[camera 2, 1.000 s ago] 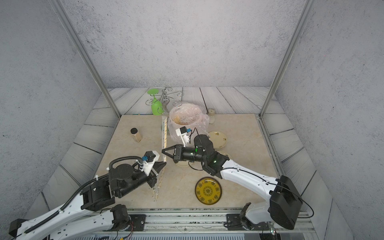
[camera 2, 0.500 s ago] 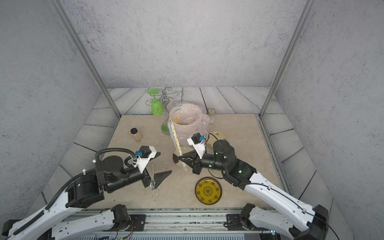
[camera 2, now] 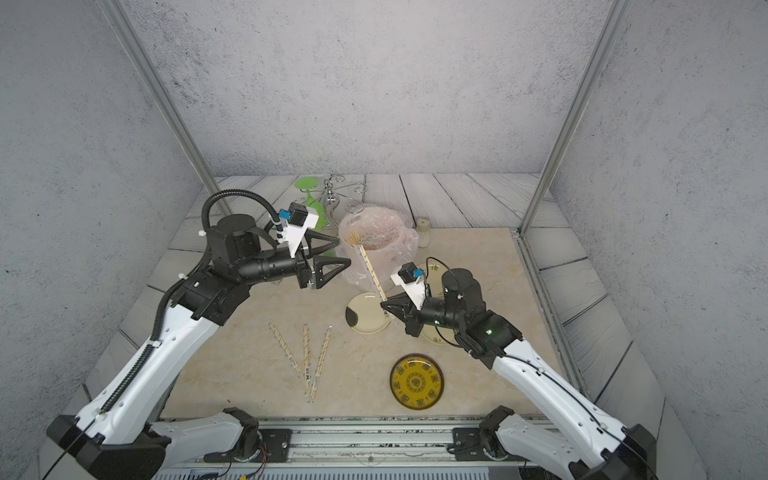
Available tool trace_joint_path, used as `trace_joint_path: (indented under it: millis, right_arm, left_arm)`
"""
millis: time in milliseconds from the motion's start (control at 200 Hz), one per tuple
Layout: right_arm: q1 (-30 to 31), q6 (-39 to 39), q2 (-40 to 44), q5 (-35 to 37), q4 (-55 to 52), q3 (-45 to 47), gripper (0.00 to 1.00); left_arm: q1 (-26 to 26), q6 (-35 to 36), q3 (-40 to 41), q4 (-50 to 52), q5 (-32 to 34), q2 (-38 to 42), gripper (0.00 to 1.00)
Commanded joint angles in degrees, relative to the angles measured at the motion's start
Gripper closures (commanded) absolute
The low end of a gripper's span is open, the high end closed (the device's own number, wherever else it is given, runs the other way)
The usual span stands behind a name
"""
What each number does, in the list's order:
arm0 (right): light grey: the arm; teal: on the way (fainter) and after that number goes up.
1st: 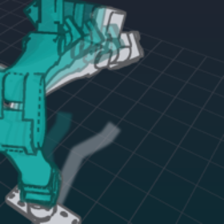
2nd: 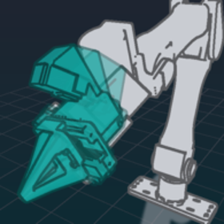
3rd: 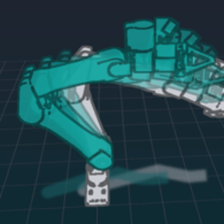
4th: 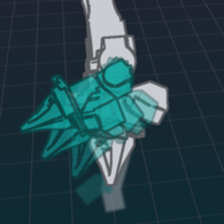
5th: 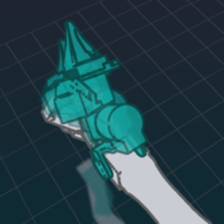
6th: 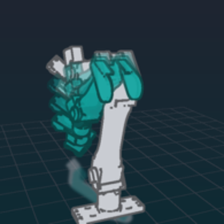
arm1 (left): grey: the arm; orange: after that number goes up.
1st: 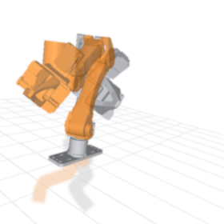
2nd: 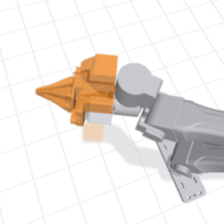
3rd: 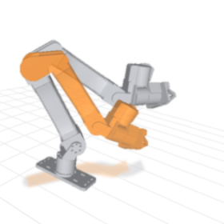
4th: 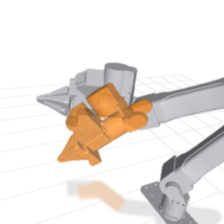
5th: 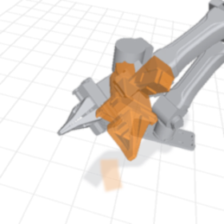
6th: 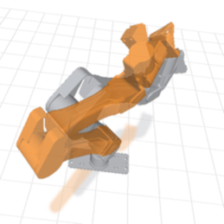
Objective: Remove the packaging of disposable chopsticks
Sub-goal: Pick up the disposable chopsticks from the center of the board, then remove the packet bag from the disposable chopsticks.
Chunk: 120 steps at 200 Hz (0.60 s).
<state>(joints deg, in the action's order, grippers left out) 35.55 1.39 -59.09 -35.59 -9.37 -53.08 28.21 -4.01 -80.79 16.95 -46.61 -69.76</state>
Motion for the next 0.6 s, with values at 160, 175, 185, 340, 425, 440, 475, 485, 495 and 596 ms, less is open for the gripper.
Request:
trace_joint_path:
  millis: [160, 175, 185, 340, 425, 440, 475, 485, 495, 596]
  right_arm:
    - [-0.17, 1.83, -5.84, -13.64, 3.21, -2.31, 1.00]
    - [-0.21, 2.22, -5.98, -14.25, 3.54, -2.37, 1.00]
    - [-0.19, 2.48, -6.15, -14.70, 3.80, -2.38, 1.00]
    - [-0.11, 6.68, -7.34, -18.53, 7.39, -2.73, 1.00]
    - [-0.09, 7.90, -7.57, -18.20, 7.96, -3.03, 1.00]
    - [-0.05, 8.03, -7.58, -17.88, 7.89, -3.12, 1.00]
    - [-0.08, 8.34, -7.66, -17.33, 7.78, -3.27, 1.00]
    - [-0.05, 8.43, -7.70, -17.16, 7.72, -3.37, 1.00]
    - [-0.02, 8.51, -7.75, -17.04, 7.64, -3.46, 1.00]
    - [-0.04, 8.65, -8.45, -17.12, 6.38, -4.49, 1.00]
  left_arm:
    - [-4.97, -10.85, 11.86, -26.32, -12.18, 4.63, 0.27]
    - [-5.38, -12.00, 12.03, -27.31, -12.26, 4.54, 0.28]
    - [-5.65, -12.58, 12.12, -28.00, -12.34, 4.48, 0.29]
    - [-8.24, -20.62, 15.43, -37.00, -11.99, 3.66, 0.37]
    - [-8.22, -22.03, 15.75, -37.97, -13.47, 3.24, 0.37]
    - [-8.17, -22.38, 15.83, -38.51, -13.89, 3.16, 0.37]
    - [-8.15, -23.54, 16.19, -39.89, -14.35, 2.95, 0.38]
    - [-8.21, -23.82, 16.35, -40.35, -14.38, 2.91, 0.39]
    - [-8.18, -24.06, 16.50, -40.64, -14.43, 2.88, 0.39]
    - [-8.16, -24.70, 16.85, -41.64, -15.06, 2.48, 0.42]
